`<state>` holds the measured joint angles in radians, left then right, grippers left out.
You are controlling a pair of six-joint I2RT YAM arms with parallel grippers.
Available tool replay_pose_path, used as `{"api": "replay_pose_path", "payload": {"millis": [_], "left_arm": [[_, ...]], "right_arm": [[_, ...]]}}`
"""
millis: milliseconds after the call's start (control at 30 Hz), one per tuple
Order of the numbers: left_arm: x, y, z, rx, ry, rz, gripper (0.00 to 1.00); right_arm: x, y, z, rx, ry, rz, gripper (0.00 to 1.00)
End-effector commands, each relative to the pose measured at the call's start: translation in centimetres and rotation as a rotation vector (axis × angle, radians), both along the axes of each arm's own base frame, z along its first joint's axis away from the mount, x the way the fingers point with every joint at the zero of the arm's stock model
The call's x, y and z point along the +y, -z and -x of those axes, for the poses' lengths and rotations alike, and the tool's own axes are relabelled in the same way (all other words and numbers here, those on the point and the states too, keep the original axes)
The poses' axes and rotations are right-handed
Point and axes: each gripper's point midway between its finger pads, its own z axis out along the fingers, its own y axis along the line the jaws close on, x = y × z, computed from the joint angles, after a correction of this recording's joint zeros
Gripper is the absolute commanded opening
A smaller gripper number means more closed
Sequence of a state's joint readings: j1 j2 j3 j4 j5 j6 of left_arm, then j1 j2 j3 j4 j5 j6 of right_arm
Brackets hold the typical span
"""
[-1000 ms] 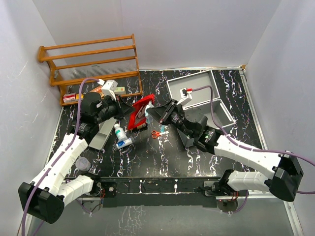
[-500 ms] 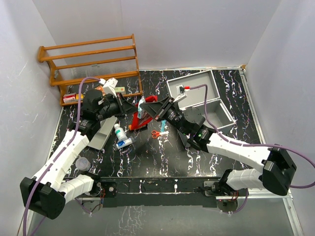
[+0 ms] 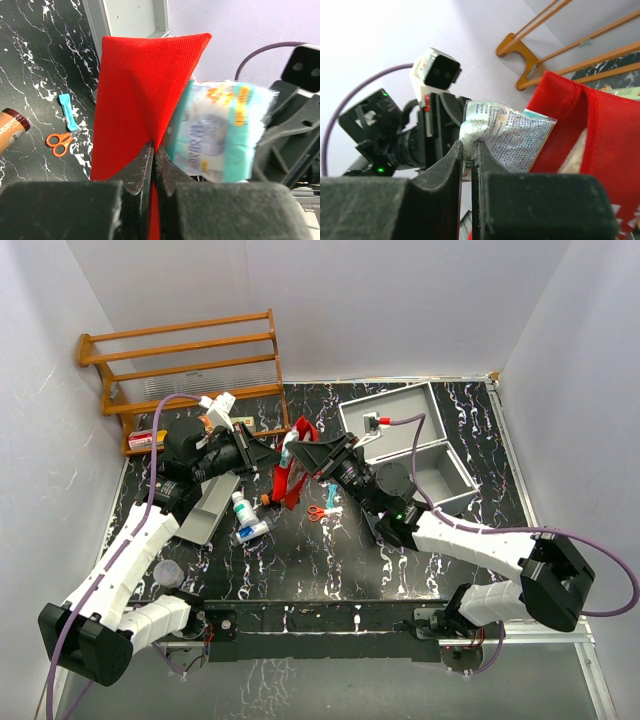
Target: Organize the medicine kit
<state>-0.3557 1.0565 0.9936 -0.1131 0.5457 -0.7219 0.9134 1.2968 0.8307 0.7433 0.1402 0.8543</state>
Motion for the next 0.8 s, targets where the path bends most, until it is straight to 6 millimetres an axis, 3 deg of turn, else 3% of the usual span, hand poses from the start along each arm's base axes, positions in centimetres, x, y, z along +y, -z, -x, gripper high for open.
{"api": "replay_pose_path", "payload": {"millis": [0, 400, 600, 767], "left_arm": [[-0.2, -3.4, 0.9, -0.085, 0.031, 0.042, 0.0], [0.5, -3.4, 0.6, -0.205, 0.021, -0.022, 0.0], [0.4, -4.0, 0.7, -0.233, 0.029, -0.007, 0.0], [0.4, -4.0, 0.5, -0.237, 0.025, -0.005, 0.0]], "right_arm": [[-0.4, -0.4, -0.1, -0.064, 0.018, -0.026, 0.0], [-0.8, 2.3, 0.1, -0.018, 0.024, 0.025, 0.0], [0.6, 3.0, 1.9, 0.025, -0.116, 0.004, 0.0], [0.8, 4.9, 2.9, 0.107, -0.169, -0.01, 0.0]]}}
